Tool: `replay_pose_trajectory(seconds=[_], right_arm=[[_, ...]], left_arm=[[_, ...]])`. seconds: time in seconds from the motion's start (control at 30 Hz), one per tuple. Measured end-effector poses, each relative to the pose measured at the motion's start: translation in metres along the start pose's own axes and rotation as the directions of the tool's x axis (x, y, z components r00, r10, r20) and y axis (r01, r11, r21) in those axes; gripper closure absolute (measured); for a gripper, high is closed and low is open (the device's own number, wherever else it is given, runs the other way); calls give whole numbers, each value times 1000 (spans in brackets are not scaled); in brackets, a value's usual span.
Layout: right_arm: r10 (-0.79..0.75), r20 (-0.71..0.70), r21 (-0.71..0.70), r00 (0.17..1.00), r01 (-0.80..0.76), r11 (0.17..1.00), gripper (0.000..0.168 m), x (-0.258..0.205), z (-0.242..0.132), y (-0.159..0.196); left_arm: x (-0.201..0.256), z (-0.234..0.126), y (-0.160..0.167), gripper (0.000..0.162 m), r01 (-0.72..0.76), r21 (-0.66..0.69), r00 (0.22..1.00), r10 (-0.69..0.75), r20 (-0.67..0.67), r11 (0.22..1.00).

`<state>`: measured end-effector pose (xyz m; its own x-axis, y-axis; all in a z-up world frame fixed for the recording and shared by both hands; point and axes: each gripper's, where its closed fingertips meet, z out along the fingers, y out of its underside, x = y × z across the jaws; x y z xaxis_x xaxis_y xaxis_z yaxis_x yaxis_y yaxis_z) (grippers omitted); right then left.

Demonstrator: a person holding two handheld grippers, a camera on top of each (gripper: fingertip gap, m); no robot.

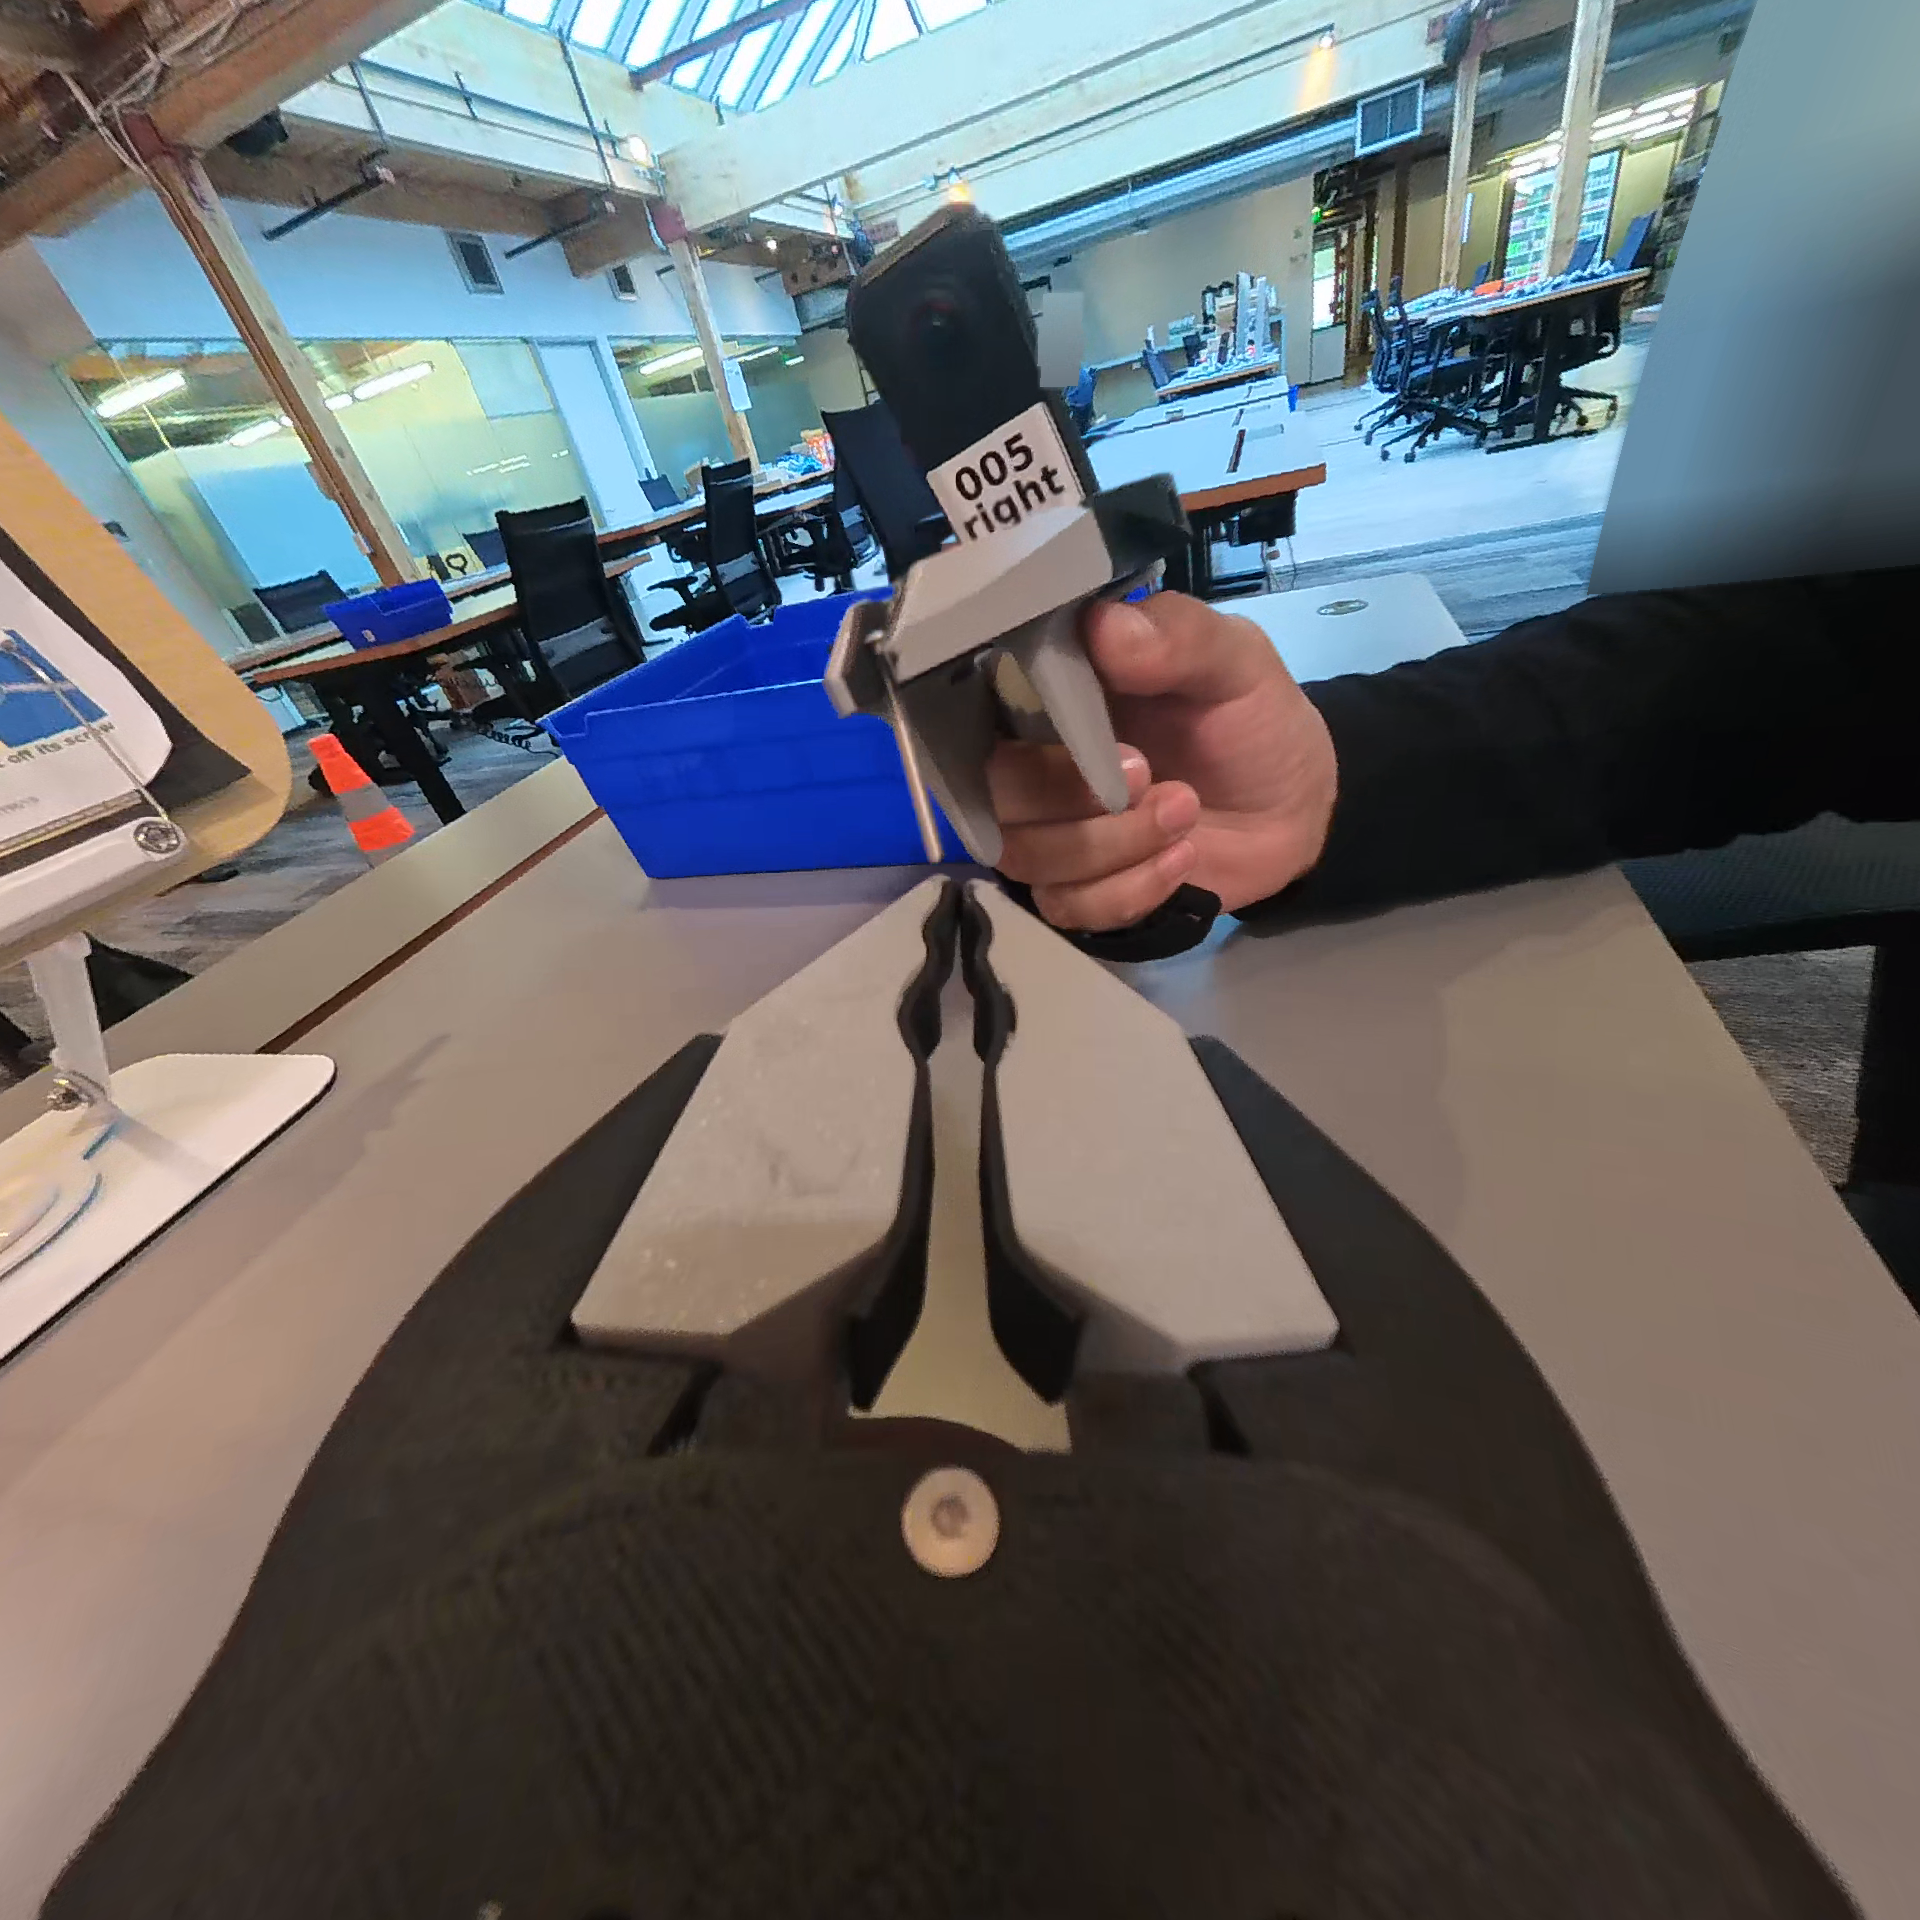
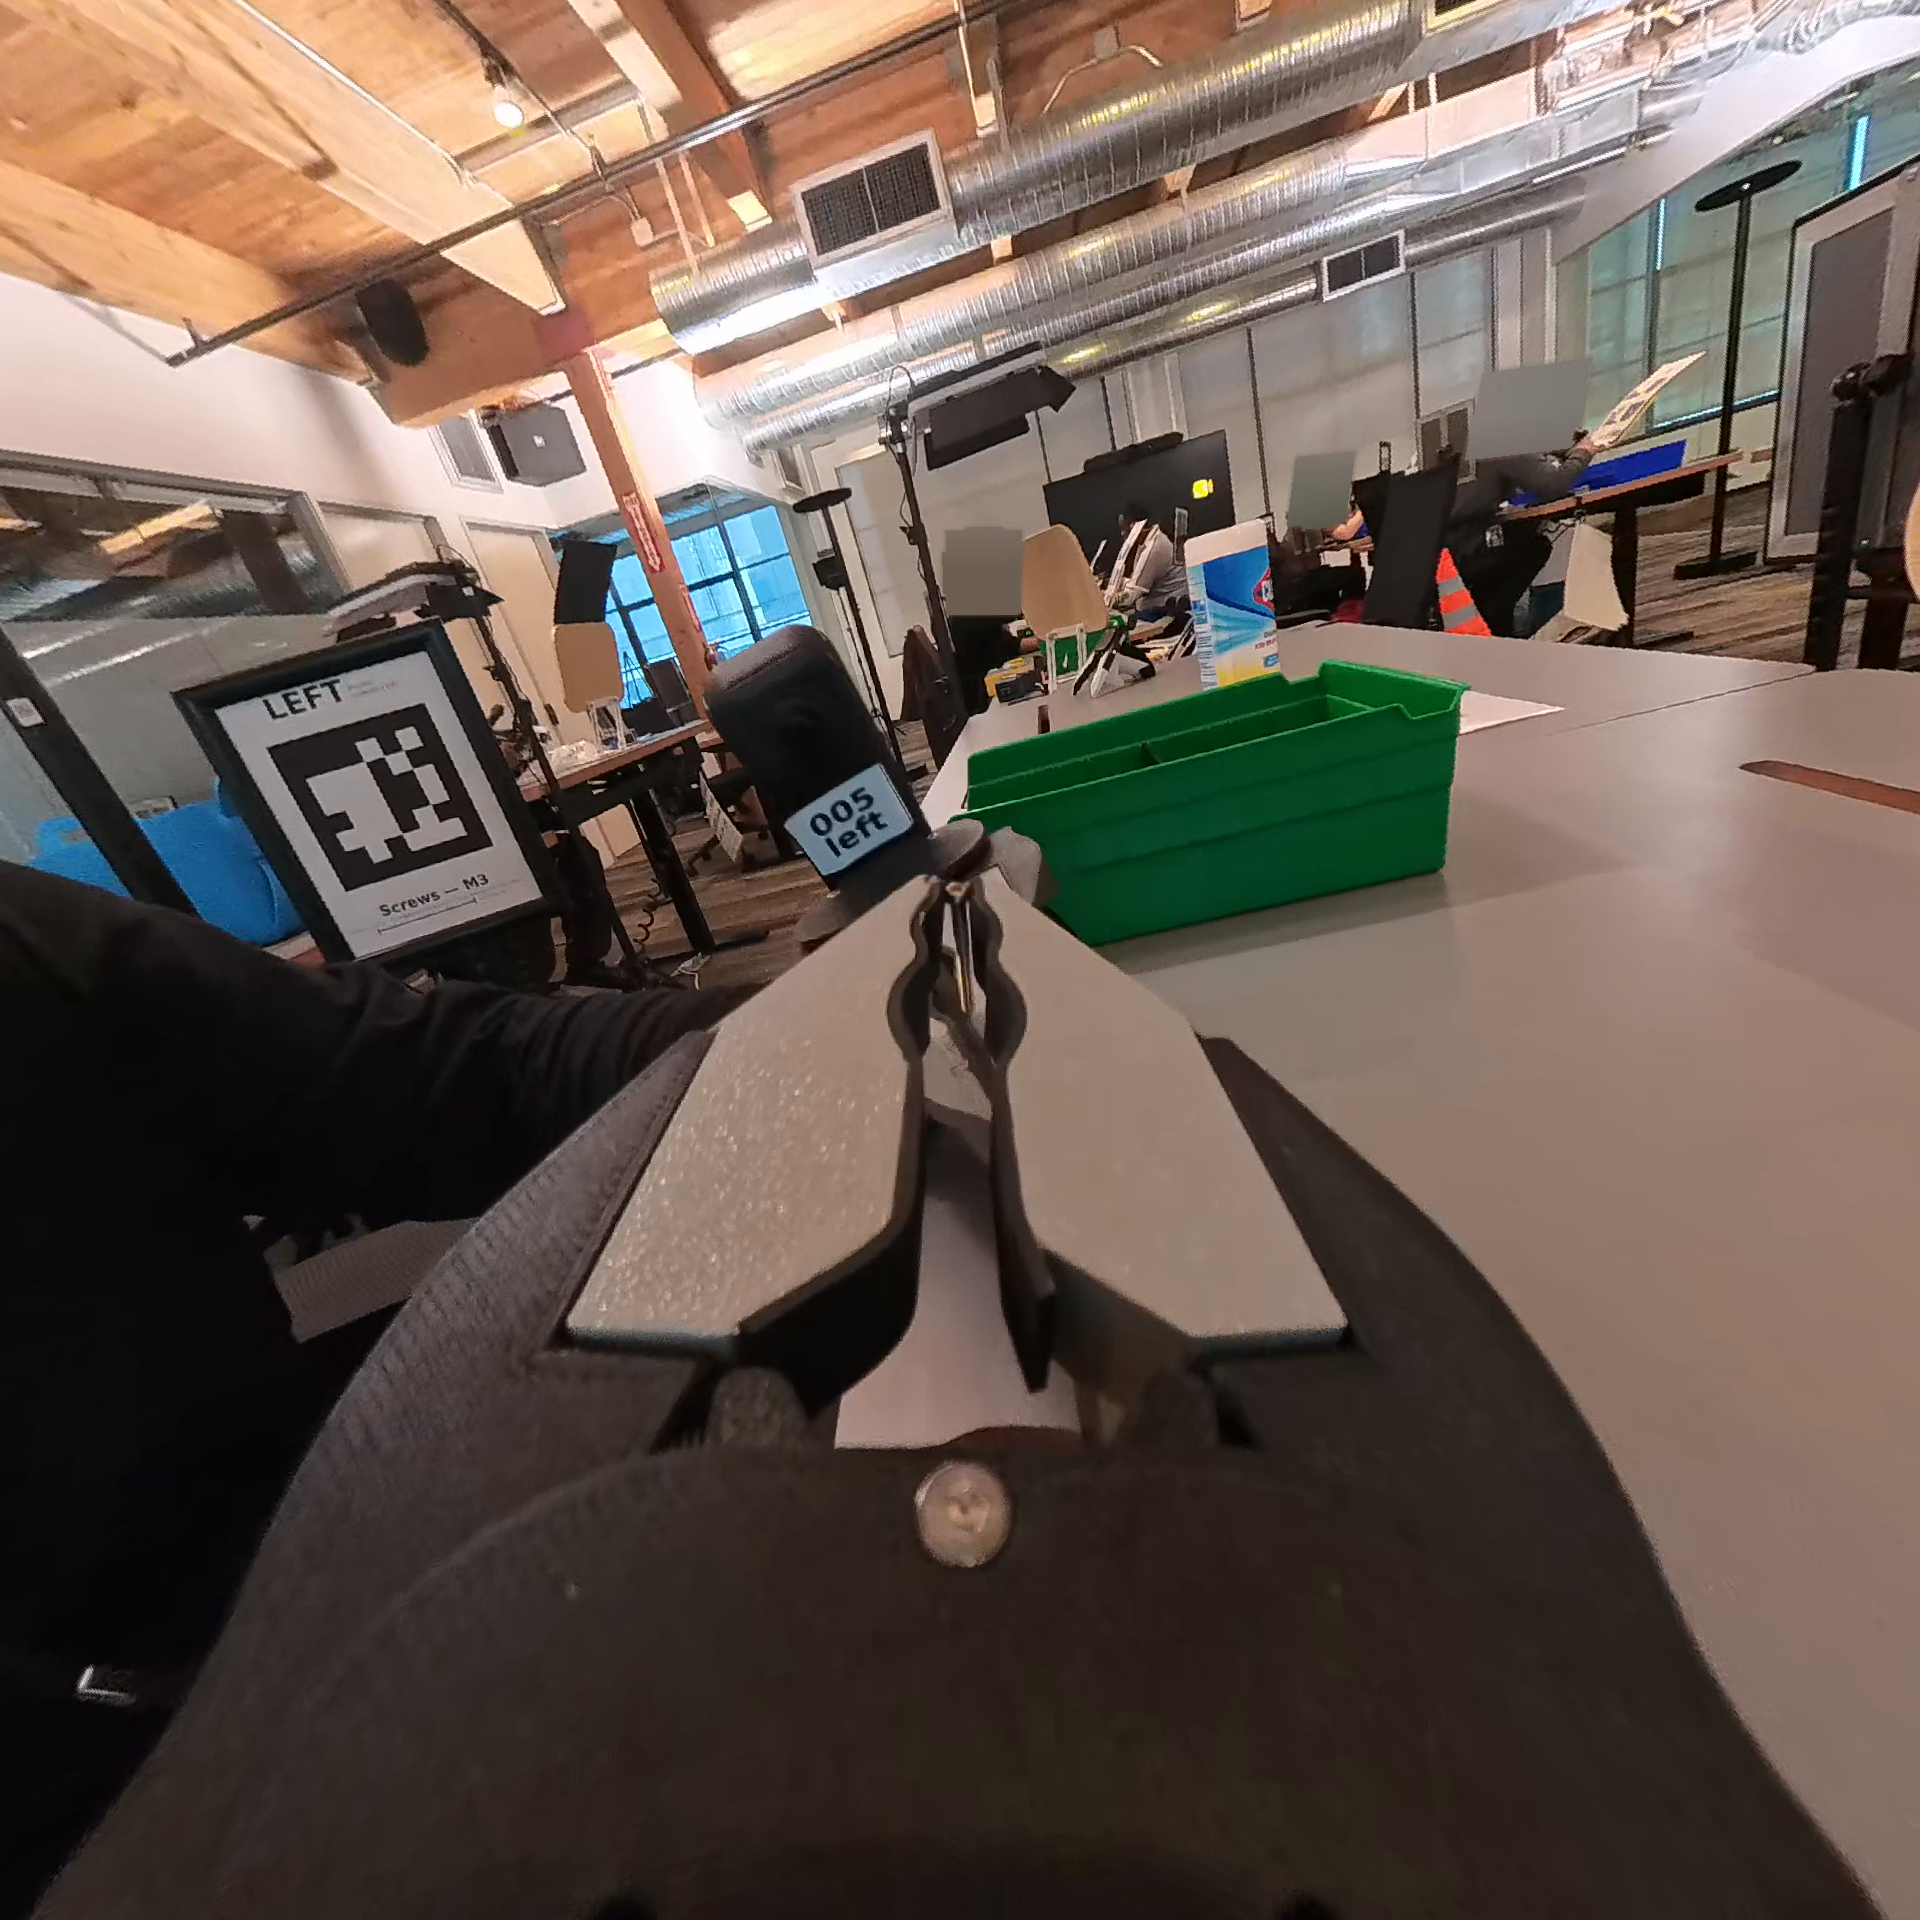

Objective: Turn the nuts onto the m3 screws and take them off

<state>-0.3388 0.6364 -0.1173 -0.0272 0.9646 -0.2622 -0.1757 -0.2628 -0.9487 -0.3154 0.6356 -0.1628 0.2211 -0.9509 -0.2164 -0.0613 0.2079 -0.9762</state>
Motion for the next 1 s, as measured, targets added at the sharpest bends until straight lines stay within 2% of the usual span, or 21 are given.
replay_pose_trajectory(seconds=[0.03,1.0], right_arm=[[1,1,-2,1000,-1,1000,167,0,0,1],[-90,-33,-43,995,89,995,167,0,0,5]], left_arm=[[1,0,0,162,1,-1,1000,-1,-5,1000],[1,-2,-3,162,105,13,994,-104,-36,994]])
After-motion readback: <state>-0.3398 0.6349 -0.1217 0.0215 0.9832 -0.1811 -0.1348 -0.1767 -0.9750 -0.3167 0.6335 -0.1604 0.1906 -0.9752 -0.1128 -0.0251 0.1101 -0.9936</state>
